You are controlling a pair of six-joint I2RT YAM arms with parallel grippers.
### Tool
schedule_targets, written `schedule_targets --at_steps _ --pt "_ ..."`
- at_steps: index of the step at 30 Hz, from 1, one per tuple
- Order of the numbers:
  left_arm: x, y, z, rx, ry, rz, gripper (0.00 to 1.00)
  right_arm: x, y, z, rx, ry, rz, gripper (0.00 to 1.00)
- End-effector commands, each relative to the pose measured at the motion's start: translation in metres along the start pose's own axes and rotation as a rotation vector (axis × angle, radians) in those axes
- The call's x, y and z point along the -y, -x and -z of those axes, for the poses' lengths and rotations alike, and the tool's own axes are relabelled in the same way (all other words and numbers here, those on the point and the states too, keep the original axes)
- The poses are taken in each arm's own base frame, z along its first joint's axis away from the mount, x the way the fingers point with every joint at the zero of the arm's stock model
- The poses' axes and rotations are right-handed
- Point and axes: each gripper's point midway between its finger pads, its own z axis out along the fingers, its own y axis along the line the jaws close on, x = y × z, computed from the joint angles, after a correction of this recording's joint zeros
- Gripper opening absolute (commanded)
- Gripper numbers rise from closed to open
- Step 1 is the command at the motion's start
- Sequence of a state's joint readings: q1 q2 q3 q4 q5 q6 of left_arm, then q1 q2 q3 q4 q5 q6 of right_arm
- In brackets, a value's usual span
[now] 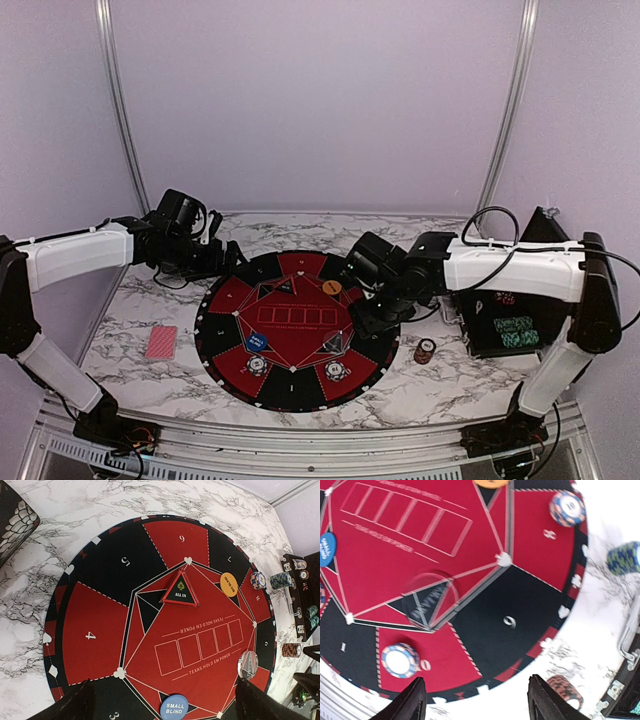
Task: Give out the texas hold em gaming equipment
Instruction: Pick up the pile of poker chips from the pile of poker chips.
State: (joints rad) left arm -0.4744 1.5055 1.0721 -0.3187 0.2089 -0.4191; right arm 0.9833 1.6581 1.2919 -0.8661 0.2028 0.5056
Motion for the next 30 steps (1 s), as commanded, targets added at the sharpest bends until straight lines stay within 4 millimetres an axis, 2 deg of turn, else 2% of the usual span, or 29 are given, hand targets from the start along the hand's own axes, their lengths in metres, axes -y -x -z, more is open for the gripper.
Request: schedule_targets --at_steps 1,7,12,21,30 --pt "0.005 0.013 0.001 0.028 -0.007 -0.01 0.99 0.034 -0.008 0.008 -0.009 -0.046 -0.03 0.67" --pt "0.006 0.016 0.0 0.027 -0.005 -0.012 0.99 0.073 -0.027 0.012 -0.026 -0.058 -0.099 0.67" --pt "0.006 0.018 -0.001 0.023 0.002 -0.018 0.99 0.095 -0.044 0.008 -0.056 -0.059 -0.138 0.68" --pt "0.006 0.019 -0.004 0.012 0.002 -0.026 0.99 0.112 -0.068 0.0 -0.097 -0.067 -0.197 0.68" --pt "0.004 0.016 -0.008 0.0 0.003 -0.021 0.99 0.111 -0.078 -0.011 -0.127 -0.057 -0.192 0.69"
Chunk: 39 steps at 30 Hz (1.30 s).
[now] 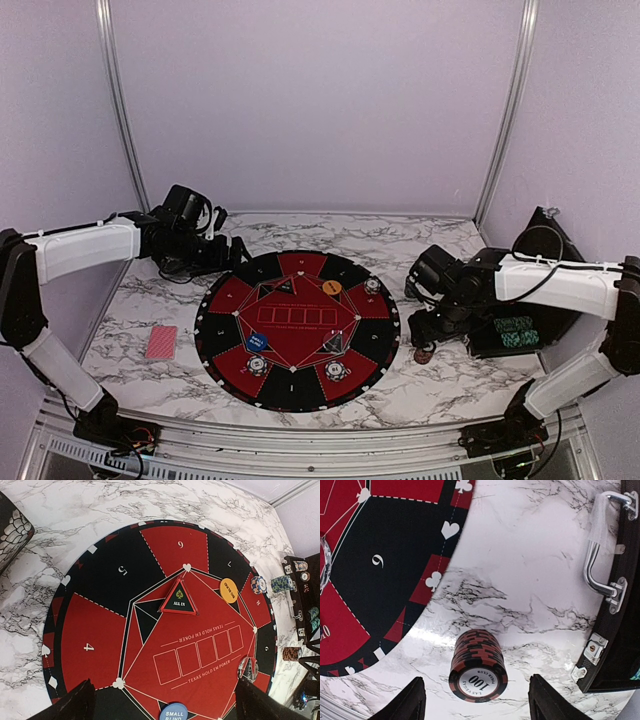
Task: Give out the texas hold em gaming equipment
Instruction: Pick up the pile of poker chips from the pile of poker chips.
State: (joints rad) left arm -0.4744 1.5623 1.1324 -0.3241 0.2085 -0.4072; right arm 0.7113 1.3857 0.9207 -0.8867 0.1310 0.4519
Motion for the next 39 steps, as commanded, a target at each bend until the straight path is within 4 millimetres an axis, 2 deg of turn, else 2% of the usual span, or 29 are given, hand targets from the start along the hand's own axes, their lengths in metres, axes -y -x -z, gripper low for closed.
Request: schedule_targets --at_steps 1,8,17,39 --pt "0.0 0.004 0.001 0.002 0.003 -0.009 0.99 -0.001 0.002 -0.003 0.011 0.019 -0.008 0.68" --pt "0.0 0.004 0.002 0.004 0.004 -0.009 0.99 0.001 -0.002 -0.011 -0.006 0.016 -0.011 0.67" --pt "-0.001 0.003 0.002 0.001 0.008 -0.004 0.99 0.003 -0.003 -0.016 -0.021 -0.001 -0.006 0.55" --pt "-0.003 0.002 0.002 0.0 0.009 -0.001 0.99 0.005 -0.008 -0.025 -0.041 -0.016 -0.001 0.53"
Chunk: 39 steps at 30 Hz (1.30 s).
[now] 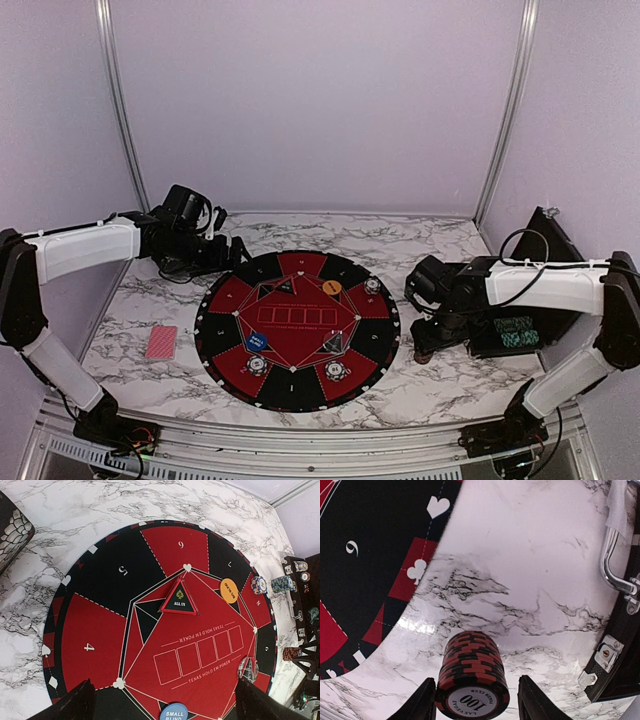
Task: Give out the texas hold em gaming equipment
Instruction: Pick up the pile of poker chips from the pile of poker chips.
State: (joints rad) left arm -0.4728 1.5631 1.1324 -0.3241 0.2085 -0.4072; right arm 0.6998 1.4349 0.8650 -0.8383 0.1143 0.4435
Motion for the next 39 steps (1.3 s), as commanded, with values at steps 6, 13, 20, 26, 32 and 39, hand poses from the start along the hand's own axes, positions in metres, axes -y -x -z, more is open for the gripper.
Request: schedule_targets --at_steps 6,13,20,26,32,39 --pt "-0.002 0.001 0.001 -0.003 0.008 -0.001 0.99 0.001 0.006 -0.003 0.014 -0.006 -0.004 0.51" --pt "-0.003 0.001 0.001 -0.002 0.008 0.0 0.99 0.002 0.006 -0.004 0.014 -0.011 -0.002 0.5" --pt "-0.002 0.002 0.001 -0.001 0.006 0.0 0.99 0.002 0.008 -0.002 0.019 -0.014 -0.004 0.46" --pt "-0.002 0.001 0.001 -0.001 0.004 -0.002 0.99 0.003 0.011 0.002 0.029 -0.019 -0.007 0.41" --pt "-0.002 0.001 0.002 0.001 0.003 -0.001 0.99 0.001 0.019 0.013 0.049 -0.013 -0.009 0.38" --pt "-0.001 0.002 0.002 0.001 0.0 -0.002 0.99 0.001 0.023 0.019 0.059 -0.012 -0.012 0.38"
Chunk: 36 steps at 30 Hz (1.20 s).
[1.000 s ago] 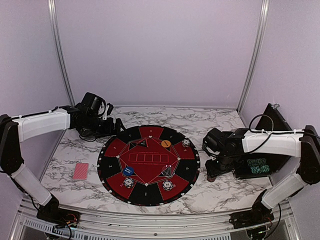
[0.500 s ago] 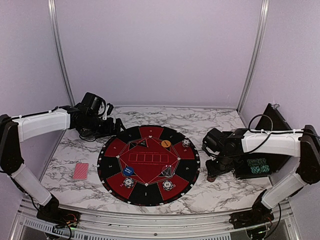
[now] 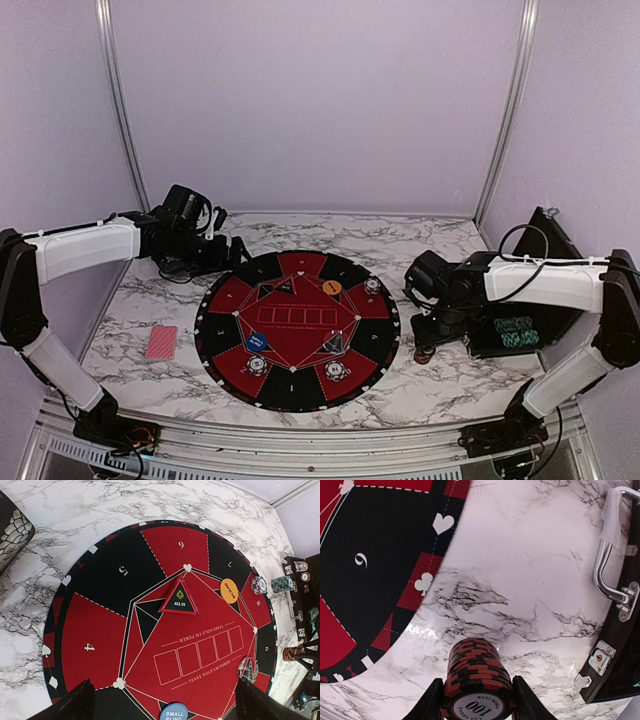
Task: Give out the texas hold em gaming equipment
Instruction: Pick up the pile of poker chips from the pile of poker chips, then place the poker chips pile in the small blind area.
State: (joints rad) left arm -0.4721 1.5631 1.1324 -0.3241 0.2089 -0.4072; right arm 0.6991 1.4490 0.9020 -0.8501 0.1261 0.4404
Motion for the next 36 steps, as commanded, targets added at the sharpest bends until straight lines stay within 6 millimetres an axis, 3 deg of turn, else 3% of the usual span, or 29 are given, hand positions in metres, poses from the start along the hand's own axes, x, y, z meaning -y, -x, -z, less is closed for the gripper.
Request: schedule_targets --at_steps 1,10,15,24,29,36 --pt "-0.001 0.001 0.002 0.001 0.0 -0.002 0.99 0.002 0.014 0.015 0.045 -0.005 -0.013 0.38" --pt "0.0 0.002 0.005 0.006 -0.004 -0.001 0.99 -0.011 0.035 0.034 0.089 0.004 0.007 0.37" --pt "0.006 0.002 0.012 0.01 -0.035 0.014 0.99 -0.041 0.049 0.043 0.112 0.016 0.068 0.37" --pt "-0.008 -0.003 0.033 0.03 -0.045 0.067 0.99 -0.122 0.078 0.046 0.144 0.055 0.225 0.36" --pt "-0.033 -0.011 0.041 0.042 0.0 0.124 0.99 -0.178 0.095 0.052 0.181 0.088 0.315 0.36" --pt "-0.072 -0.016 0.056 0.074 0.092 0.211 0.99 -0.25 0.104 0.048 0.205 0.112 0.441 0.36"
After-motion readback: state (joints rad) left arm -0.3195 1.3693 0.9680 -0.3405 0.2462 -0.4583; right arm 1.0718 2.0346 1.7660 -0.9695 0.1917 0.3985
